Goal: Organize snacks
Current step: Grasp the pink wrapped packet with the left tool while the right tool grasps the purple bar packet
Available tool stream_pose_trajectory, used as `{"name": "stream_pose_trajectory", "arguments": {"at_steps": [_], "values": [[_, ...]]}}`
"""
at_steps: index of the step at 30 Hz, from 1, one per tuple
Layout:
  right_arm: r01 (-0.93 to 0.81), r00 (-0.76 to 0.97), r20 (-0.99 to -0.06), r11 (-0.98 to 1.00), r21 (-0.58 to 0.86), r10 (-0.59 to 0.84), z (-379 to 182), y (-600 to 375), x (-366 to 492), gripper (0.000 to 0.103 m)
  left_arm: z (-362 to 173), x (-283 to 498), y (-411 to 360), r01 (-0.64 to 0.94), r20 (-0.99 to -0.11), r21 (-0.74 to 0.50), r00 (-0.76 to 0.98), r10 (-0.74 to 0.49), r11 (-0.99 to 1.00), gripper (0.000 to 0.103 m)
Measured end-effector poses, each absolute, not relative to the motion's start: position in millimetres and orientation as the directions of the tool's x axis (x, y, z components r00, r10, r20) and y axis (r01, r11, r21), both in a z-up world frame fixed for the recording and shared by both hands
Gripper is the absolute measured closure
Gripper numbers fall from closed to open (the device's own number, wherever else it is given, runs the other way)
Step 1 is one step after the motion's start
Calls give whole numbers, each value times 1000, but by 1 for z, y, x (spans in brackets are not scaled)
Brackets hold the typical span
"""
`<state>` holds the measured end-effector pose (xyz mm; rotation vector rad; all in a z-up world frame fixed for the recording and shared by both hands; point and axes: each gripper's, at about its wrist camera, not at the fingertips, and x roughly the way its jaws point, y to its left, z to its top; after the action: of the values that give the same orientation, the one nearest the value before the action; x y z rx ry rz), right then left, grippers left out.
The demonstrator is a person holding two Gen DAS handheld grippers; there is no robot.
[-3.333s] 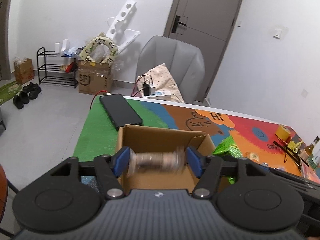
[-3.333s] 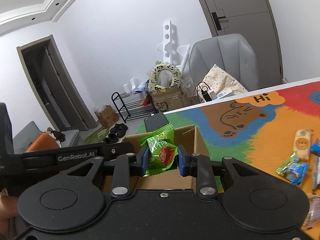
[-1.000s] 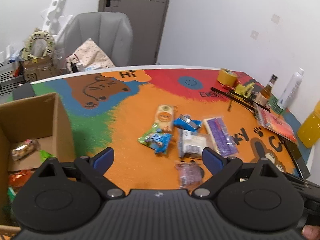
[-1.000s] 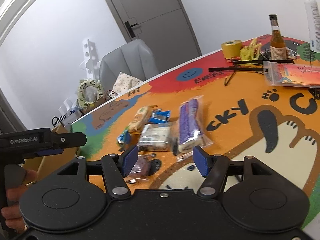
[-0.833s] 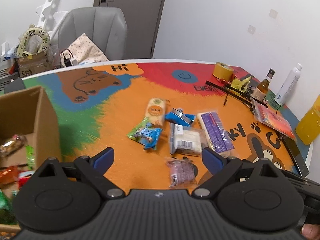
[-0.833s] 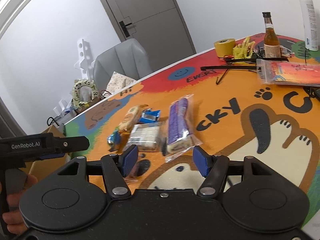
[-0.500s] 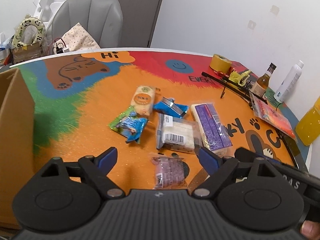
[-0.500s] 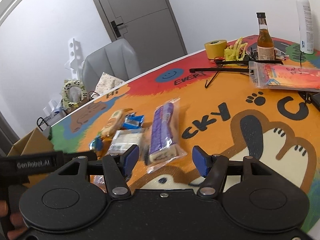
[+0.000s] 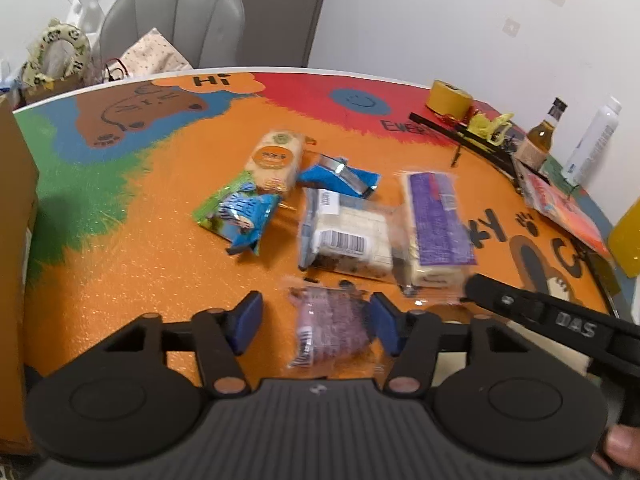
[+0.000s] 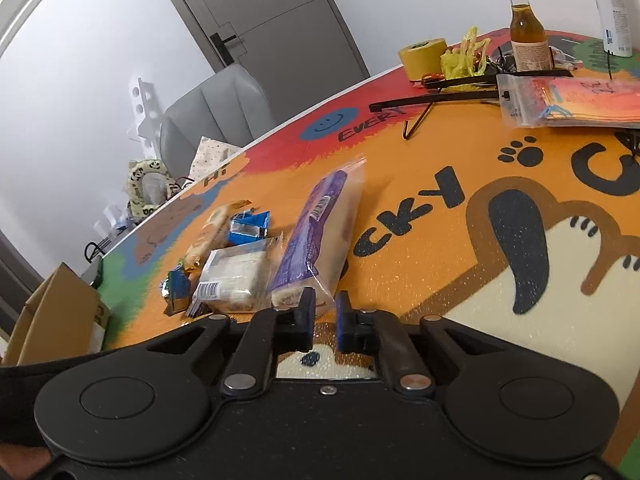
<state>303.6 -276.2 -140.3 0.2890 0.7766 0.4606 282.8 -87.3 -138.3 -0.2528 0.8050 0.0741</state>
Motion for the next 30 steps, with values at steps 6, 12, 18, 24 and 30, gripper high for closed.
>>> {"name": "stream_pose_trajectory", "arguments": {"at_steps": [6, 12, 18, 24, 30], "values": [[-300, 607, -633, 876, 378, 480, -136, -284, 285, 98, -139, 282, -84, -145, -715, -198, 698, -41, 970, 59], [-261, 623, -686, 927, 271, 376, -123, -295, 262, 86, -139, 272, -73, -140, -711, -231, 700, -68, 963, 72], [-252, 675, -664, 946, 203, 323, -114, -287, 255, 49, -136, 259, -61, -161, -709, -260, 702, -75, 952, 73], [-267, 706, -651, 956, 120, 278, -117, -261, 262, 30, -129, 249, -52, -173, -704, -251, 708, -57, 952, 73], [-277, 726, -647, 960, 38, 235, -122, -235, 274, 22, -123, 244, -41, -194, -697, -246, 716, -35, 950, 73]]}}
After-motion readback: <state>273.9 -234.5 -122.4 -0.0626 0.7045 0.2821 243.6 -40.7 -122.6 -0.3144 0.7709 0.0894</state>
